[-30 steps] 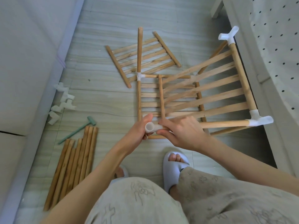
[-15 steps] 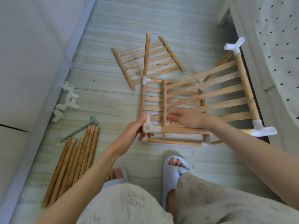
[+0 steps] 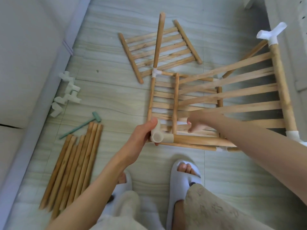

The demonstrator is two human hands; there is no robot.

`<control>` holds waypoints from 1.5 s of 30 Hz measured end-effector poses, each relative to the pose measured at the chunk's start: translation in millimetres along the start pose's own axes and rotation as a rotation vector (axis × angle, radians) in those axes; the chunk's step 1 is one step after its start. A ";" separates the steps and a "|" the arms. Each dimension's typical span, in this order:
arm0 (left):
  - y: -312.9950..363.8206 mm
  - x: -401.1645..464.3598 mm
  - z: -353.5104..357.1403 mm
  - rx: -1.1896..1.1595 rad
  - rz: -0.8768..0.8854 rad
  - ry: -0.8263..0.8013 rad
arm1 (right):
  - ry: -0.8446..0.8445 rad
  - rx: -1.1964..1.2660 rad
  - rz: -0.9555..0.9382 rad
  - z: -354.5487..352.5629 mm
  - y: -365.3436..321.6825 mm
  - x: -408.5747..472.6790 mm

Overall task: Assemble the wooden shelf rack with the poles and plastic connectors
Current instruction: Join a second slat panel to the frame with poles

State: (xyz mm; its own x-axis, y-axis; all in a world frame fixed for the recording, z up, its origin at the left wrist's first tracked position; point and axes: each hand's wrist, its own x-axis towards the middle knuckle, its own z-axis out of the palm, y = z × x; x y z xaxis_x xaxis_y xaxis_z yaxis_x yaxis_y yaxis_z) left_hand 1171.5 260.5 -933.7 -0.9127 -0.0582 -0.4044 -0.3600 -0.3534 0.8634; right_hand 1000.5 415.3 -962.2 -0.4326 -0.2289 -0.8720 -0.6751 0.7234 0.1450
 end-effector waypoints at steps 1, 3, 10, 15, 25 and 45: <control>0.2 -0.4 -0.1 0.003 0.004 0.000 | 0.009 0.024 -0.006 0.0 -1.2 -1.9; 0.4 -0.8 -0.7 -0.002 0.000 -0.002 | 0.027 0.094 -0.029 -1.8 -6.0 -7.4; -0.7 -7.3 -4.5 0.016 0.001 -0.025 | 0.244 0.253 -0.115 -14.1 -14.8 -35.4; -2.4 -13.7 -5.9 0.108 0.002 -0.037 | 0.412 0.379 -0.150 -10.5 -18.9 -50.4; 1.2 -20.8 -6.9 0.201 -0.051 0.031 | 0.661 0.531 -0.341 -20.0 -16.1 -91.9; 11.0 -29.3 5.3 0.147 0.066 0.010 | 0.699 0.570 -0.379 -21.1 -13.5 -103.0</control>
State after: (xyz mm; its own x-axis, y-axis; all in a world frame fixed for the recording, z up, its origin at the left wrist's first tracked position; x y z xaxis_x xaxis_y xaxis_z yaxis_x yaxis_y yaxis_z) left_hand 1193.2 263.3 -910.8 -0.9337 -0.0863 -0.3475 -0.3241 -0.2086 0.9227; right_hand 1041.6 415.3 -864.5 -0.6273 -0.7129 -0.3135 -0.5322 0.6863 -0.4958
